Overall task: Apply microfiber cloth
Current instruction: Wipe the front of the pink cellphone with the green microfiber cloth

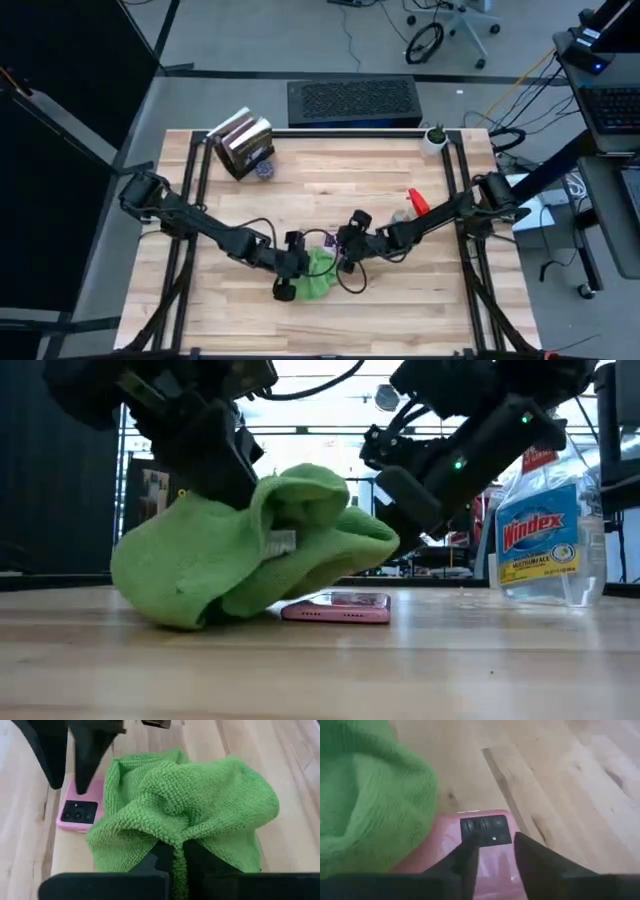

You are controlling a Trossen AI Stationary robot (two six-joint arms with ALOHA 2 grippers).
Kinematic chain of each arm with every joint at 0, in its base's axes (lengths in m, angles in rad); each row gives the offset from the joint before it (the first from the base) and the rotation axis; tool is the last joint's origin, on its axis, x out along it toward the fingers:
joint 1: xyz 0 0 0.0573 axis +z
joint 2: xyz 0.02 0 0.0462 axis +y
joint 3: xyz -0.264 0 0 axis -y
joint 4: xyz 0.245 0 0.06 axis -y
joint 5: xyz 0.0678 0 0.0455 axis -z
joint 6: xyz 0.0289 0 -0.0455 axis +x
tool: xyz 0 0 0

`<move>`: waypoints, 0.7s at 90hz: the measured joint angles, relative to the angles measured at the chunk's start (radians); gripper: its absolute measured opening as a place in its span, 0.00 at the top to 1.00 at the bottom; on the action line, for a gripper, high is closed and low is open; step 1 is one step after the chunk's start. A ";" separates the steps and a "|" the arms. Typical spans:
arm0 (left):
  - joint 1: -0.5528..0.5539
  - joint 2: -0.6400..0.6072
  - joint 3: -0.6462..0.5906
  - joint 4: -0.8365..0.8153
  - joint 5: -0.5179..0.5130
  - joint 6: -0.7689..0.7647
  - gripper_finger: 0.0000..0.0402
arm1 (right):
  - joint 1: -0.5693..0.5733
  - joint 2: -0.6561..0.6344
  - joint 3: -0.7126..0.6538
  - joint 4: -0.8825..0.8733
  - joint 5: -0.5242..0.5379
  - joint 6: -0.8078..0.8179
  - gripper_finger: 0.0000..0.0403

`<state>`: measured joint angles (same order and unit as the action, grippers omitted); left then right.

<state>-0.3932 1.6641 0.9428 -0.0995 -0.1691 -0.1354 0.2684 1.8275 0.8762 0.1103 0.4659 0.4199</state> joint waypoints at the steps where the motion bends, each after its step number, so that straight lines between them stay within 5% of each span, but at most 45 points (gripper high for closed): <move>1: 0.000 0.000 0.000 0.004 0.003 0.005 1.00 | 0.000 0.002 0.000 0.000 0.000 0.002 0.87; 12: 0.020 0.020 0.000 0.069 0.016 0.053 1.00 | -0.006 0.034 0.000 -0.007 -0.016 0.034 0.98; 63: 0.143 0.317 0.025 0.373 0.061 0.196 1.00 | -0.008 0.060 0.004 0.005 -0.045 0.066 1.00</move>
<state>-0.2500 1.9813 0.9680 0.2738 -0.1083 0.0604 0.2607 1.8877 0.8799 0.1149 0.4212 0.4854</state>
